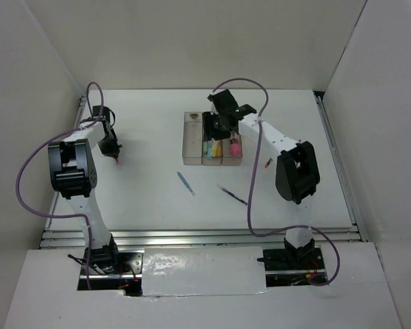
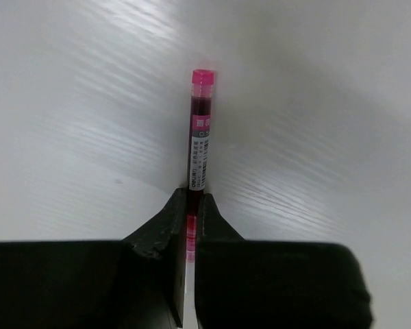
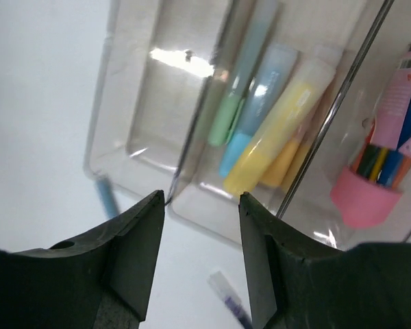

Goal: Sort the stationery into containers
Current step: Pick up the pen from the center of the board, then place the pen in the storage box, then pick up the pen from the center of the board, then place the pen in the storage box, then pick up the pen from the center of the board.

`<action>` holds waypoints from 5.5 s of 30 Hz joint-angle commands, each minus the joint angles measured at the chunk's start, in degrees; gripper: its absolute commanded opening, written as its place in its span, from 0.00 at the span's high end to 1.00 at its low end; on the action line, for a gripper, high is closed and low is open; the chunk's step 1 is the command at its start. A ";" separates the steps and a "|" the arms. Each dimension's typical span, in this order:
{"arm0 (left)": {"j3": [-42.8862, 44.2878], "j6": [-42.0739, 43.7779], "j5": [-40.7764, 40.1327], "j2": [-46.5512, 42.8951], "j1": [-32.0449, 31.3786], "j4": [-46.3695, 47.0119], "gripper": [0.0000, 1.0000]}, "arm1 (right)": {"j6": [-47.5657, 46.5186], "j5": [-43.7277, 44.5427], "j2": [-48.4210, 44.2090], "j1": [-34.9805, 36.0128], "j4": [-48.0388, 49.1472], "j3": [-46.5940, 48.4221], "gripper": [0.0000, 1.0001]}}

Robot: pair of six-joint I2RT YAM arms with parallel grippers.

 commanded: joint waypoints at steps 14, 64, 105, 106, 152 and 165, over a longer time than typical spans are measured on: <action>19.28 -4.41 21.02 -6.36 -20.25 -3.34 1.00 | 0.14 -4.28 -29.68 4.75 3.72 -27.92 0.47; 1.97 4.11 1.24 -40.46 -20.79 1.76 0.15 | -3.03 14.36 6.25 23.13 3.03 -6.23 0.51; -3.92 4.46 3.00 -35.27 -22.72 8.79 0.16 | 6.81 2.84 8.81 4.76 3.11 15.49 0.75; -4.26 4.64 3.52 -35.36 -22.81 8.96 0.16 | 7.17 2.32 8.89 4.50 3.03 14.97 0.64; 11.99 77.24 32.71 6.38 -57.88 -5.62 0.39 | -13.84 0.20 -20.02 -36.90 -10.42 -16.76 0.52; 13.75 76.01 30.42 11.66 -59.72 -6.85 0.61 | -9.71 6.88 -10.98 -42.70 -7.62 -13.52 0.53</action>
